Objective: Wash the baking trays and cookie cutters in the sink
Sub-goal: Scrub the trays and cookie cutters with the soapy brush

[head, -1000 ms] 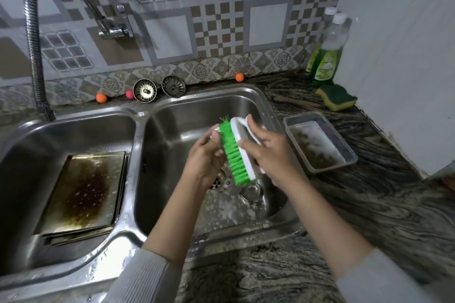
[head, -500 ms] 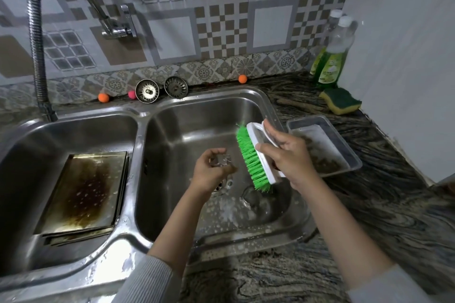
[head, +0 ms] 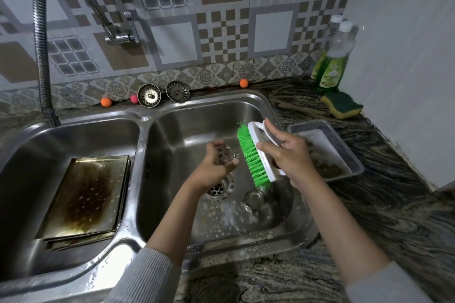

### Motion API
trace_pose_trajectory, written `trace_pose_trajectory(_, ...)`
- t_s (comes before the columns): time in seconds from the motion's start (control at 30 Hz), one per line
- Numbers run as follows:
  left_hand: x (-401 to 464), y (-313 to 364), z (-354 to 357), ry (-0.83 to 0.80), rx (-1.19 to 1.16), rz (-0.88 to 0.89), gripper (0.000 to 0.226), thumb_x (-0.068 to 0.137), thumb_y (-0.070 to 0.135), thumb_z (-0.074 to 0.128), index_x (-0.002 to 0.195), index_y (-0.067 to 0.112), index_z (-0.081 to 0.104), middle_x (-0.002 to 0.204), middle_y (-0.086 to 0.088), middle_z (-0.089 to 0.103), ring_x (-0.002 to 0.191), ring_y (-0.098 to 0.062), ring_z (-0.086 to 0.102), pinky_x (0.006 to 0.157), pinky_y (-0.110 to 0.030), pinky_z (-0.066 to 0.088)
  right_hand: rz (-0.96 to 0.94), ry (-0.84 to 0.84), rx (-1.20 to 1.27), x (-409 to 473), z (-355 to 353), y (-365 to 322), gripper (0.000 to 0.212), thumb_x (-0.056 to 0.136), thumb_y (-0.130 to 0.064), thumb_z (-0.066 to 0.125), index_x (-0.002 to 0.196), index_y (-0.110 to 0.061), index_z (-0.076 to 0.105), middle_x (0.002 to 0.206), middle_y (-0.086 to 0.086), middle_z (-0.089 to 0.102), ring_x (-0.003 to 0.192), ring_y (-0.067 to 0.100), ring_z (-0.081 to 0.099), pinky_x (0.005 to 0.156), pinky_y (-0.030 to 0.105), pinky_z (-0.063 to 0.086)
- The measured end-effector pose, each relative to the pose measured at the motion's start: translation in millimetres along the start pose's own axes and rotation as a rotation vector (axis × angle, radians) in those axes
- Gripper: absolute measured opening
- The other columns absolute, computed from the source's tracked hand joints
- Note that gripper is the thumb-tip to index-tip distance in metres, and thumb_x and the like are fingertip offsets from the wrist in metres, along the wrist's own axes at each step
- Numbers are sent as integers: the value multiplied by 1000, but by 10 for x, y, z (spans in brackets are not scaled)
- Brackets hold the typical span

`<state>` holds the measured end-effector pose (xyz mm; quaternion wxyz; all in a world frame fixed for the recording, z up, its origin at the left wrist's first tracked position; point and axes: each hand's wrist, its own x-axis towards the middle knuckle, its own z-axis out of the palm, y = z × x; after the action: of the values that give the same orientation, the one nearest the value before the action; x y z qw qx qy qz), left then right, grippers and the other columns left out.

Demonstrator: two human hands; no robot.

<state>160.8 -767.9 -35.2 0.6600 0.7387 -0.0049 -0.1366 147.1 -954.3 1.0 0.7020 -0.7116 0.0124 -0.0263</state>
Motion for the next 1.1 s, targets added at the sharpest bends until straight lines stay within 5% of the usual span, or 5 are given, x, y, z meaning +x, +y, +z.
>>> trace_pose_trajectory(0.17, 62, 95, 3, 75, -135, 108, 74, 52, 22, 88, 115, 3, 56, 107, -11, 66, 97, -20, 64, 82, -28, 53, 21, 18, 5, 40, -32, 29, 58, 79, -8, 72, 133, -20, 53, 133, -11, 54, 105, -13, 54, 84, 13, 49)
trace_pose_trajectory(0.57, 6, 116, 101, -101, -581, 104, 51, 72, 24, 75, 120, 16, 58, 98, -4, 72, 92, -19, 68, 90, -44, 52, -10, 19, 71, 144, 75, -188, 59, 78, -10, 73, 132, -24, 54, 119, -19, 59, 106, 4, 62, 93, 33, 52)
trace_pose_trajectory(0.7, 34, 135, 106, -50, -666, 116, 72, 58, 38, 88, 118, 12, 60, 94, -4, 72, 83, -17, 69, 75, -36, 58, -45, -6, -44, 96, 227, -181, 60, 65, -35, 76, 121, -44, 56, 121, -14, 63, 105, 8, 62, 92, 37, 53)
trace_pose_trajectory(0.87, 21, 40, -42, 93, -733, 66, 45, 74, 21, 66, 117, 10, 60, 72, -1, 65, 55, -8, 58, 62, -27, 55, -61, -168, -160, -142, 180, -70, 60, 76, -11, 75, 129, -31, 53, 127, -15, 56, 105, -2, 59, 94, 31, 51)
trace_pose_trajectory(1.1, 6, 120, 137, -40, -695, -7, 46, 80, 22, 57, 123, 6, 57, 88, -6, 67, 76, -19, 56, 75, -37, 56, -32, -43, -17, 131, 234, -254, 55, 68, -27, 74, 116, -47, 57, 119, -8, 65, 95, 10, 66, 81, 35, 56)
